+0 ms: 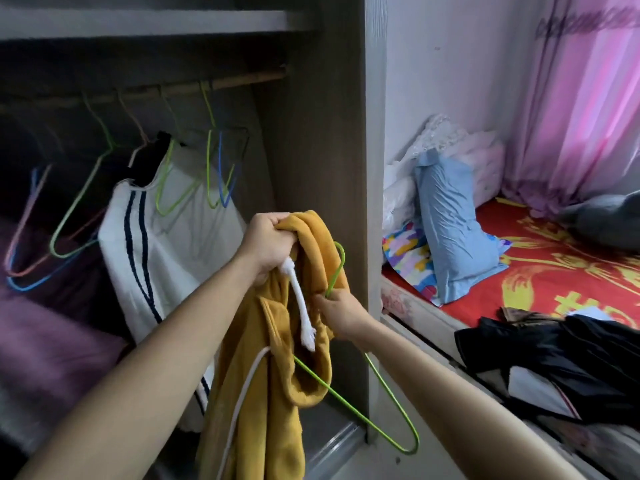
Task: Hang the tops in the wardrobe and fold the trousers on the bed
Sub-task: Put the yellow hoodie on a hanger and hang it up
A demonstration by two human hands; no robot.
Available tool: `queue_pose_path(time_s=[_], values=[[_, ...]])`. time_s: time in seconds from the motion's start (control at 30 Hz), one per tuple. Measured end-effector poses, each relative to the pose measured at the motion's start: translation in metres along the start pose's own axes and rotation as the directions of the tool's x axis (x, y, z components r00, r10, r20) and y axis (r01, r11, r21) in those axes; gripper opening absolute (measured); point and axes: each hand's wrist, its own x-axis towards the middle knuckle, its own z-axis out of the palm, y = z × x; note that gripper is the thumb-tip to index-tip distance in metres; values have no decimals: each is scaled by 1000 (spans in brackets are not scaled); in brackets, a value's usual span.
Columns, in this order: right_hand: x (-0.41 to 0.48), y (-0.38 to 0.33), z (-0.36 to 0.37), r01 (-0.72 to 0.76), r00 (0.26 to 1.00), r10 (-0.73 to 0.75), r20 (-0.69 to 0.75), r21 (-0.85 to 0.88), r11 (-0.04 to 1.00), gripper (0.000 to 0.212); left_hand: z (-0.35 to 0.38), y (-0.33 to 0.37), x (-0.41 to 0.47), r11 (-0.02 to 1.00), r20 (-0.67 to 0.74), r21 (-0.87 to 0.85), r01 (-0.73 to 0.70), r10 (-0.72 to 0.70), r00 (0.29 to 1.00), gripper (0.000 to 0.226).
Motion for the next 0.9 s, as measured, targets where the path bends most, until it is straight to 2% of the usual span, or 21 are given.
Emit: queue_pose_path(time_s=[0.03,0.1,0.17,0.23,0.27,0.3,0.37,0.4,0.43,0.47,0.5,0.53,0.57,0.6,0.63,0.67,0.7,0.77,0.83,0.9], values=[[2,2,2,-3,999,5,-42,32,999,34,-1,2,-4,998,66,-46,36,-32,997,29],[6,1,-2,121,981,-100,-168,114,986,33,-8,2,-12,977,126,-177,118,-97,987,29],[5,-1,-4,320,918,-268,-293,145,936,33,-21,2,-14,944,59,-285,167,-157,986,27],[0,-5,1,446,855,-378,-355,131,886,33,-34,3,-14,963,-97,-221,152,-177,980,27],[1,-8,4,443,861,-385,-333,115,889,34,-39,5,-14,982,-146,-142,127,-148,978,27],[4,-13,3,411,883,-369,-292,98,906,35,-41,7,-15,992,-122,-75,97,-106,987,28],[10,-26,-4,393,897,-356,-263,106,913,37,-43,13,-22,1000,146,6,22,-23,989,33],[12,-33,-9,425,881,-377,-285,130,896,40,-45,14,-26,999,294,37,-11,0,956,40],[13,-39,-15,456,864,-398,-309,145,878,44,-49,15,-28,995,387,81,-52,17,922,49],[13,-42,-20,470,854,-402,-329,160,868,46,-54,14,-27,982,406,158,-104,31,913,55],[12,-43,-24,473,853,-396,-341,183,862,46,-59,12,-24,942,347,289,-173,65,936,59],[10,-43,-28,474,856,-391,-337,216,853,44,-64,10,-20,847,245,478,-233,127,961,67],[7,-44,-32,482,858,-397,-325,247,840,46,-69,8,-15,690,177,669,-274,211,961,78],[5,-46,-36,495,857,-417,-302,265,827,50,-72,6,-10,519,179,797,-309,286,942,89],[3,-49,-40,513,852,-449,-270,260,818,52,-73,5,-4,383,225,859,-340,313,923,96],[1,-52,-45,533,842,-483,-241,231,814,51,-74,5,1,310,275,877,-368,303,912,96],[-1,-55,-49,546,834,-509,-210,193,815,46,-72,7,6,290,306,875,-387,286,908,89],[-1,-60,-57,553,830,-534,-162,116,825,36,-62,12,10,361,303,842,-401,299,905,60],[0,-60,-66,541,837,-528,-143,67,838,36,-44,17,7,485,270,780,-394,307,913,33],[5,-55,-71,545,820,-543,-180,-44,838,39,-25,16,2,635,281,670,-386,265,923,22]])
